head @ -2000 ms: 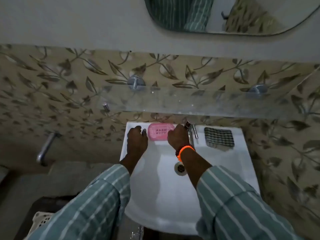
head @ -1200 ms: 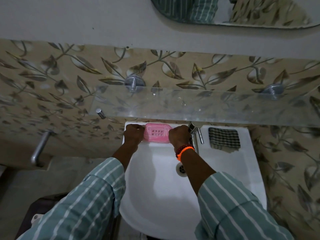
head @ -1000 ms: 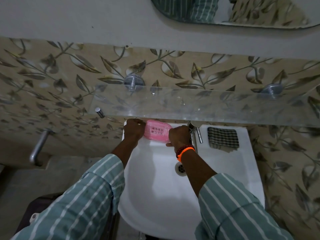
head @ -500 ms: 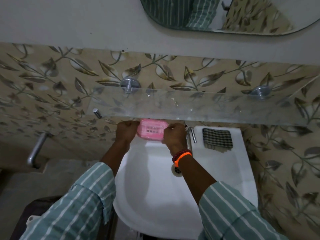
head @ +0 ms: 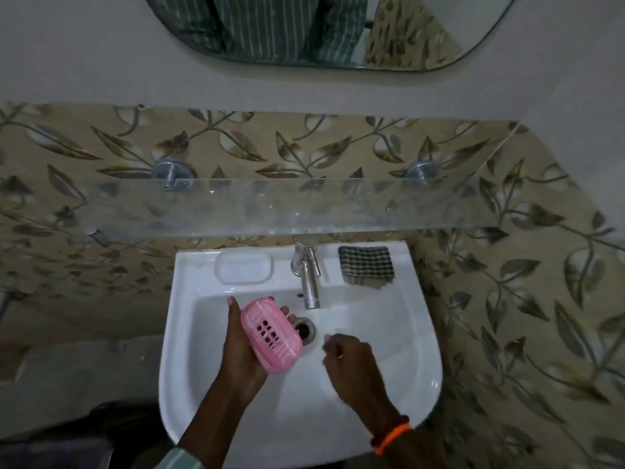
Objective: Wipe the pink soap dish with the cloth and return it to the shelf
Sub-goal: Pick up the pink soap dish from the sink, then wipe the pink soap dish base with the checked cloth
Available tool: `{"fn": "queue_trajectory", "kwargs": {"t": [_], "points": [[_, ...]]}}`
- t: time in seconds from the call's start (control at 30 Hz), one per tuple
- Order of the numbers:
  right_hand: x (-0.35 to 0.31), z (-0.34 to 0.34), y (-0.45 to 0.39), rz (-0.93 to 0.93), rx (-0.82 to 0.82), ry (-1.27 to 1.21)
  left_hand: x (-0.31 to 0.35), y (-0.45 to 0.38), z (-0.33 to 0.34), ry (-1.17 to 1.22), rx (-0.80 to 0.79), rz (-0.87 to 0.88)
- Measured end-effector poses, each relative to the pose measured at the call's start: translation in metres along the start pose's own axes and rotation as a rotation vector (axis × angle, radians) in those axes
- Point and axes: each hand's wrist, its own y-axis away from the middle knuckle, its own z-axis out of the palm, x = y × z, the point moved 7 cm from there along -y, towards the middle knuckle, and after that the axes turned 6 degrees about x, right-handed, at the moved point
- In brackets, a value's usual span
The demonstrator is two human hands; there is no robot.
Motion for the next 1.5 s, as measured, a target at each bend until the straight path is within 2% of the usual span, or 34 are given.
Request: {"fn": "queue_trajectory", "kwargs": {"t": [0.03, 0.2, 0.4, 0.53, 0.6, 0.7, 0.77, 0.87, 0.97, 1.03, 1.13, 1.2, 1.33, 1.4, 1.5], "points": [[0.005, -0.015, -0.015, -0.071, 0.095, 0.142, -0.004, 0.000, 0.000, -0.014, 0.001, -0.010], [-0.016, -0.055, -0.103, -0.315, 0.474, 0.365, -0.029, 0.001, 0.005, -0.063, -0.058, -0.061], [-0.018, -0.023, -0.163, -0.145, 0.343, 0.652, -0.038, 0.006, 0.011, -0.099, -0.073, -0.014], [-0.021, -0.029, -0.167, -0.179, 0.364, 0.688, -0.036, 0.013, 0.017, -0.094, -0.096, 0.001], [-0.016, -0.047, -0.171, -0.196, 0.387, 0.515, -0.036, 0.017, 0.019, -0.094, -0.116, 0.002], [0.000, -0.079, -0.159, -0.146, 0.343, -0.130, -0.039, 0.024, 0.017, -0.097, -0.132, -0.029], [0.012, -0.101, -0.142, -0.069, 0.386, -0.492, -0.042, 0.028, 0.015, -0.093, -0.147, -0.068], [0.025, -0.133, -0.104, 0.016, 0.487, -0.812, -0.048, 0.038, 0.017, -0.073, -0.211, -0.129], [0.027, -0.134, -0.063, 0.153, 0.400, -1.176, -0.054, 0.055, 0.025, -0.069, -0.290, -0.162], [0.025, -0.122, -0.028, 0.292, 0.303, -1.252, -0.060, 0.065, 0.026, -0.083, -0.315, -0.205], [0.014, -0.105, 0.018, 0.416, 0.094, -1.033, -0.061, 0.076, 0.024, -0.111, -0.334, -0.250], [-0.008, -0.107, 0.036, 0.319, 0.047, -0.918, -0.055, 0.081, 0.026, -0.140, -0.376, -0.234], [-0.080, -0.112, 0.061, -0.251, 0.074, -0.398, -0.044, 0.084, 0.023, -0.190, -0.378, -0.197], [-0.110, -0.103, 0.075, -0.502, 0.080, -0.238, -0.042, 0.083, 0.018, -0.207, -0.337, -0.173], [-0.134, -0.089, 0.087, -0.663, 0.087, -0.072, -0.043, 0.084, 0.012, -0.243, -0.279, -0.170]]}}
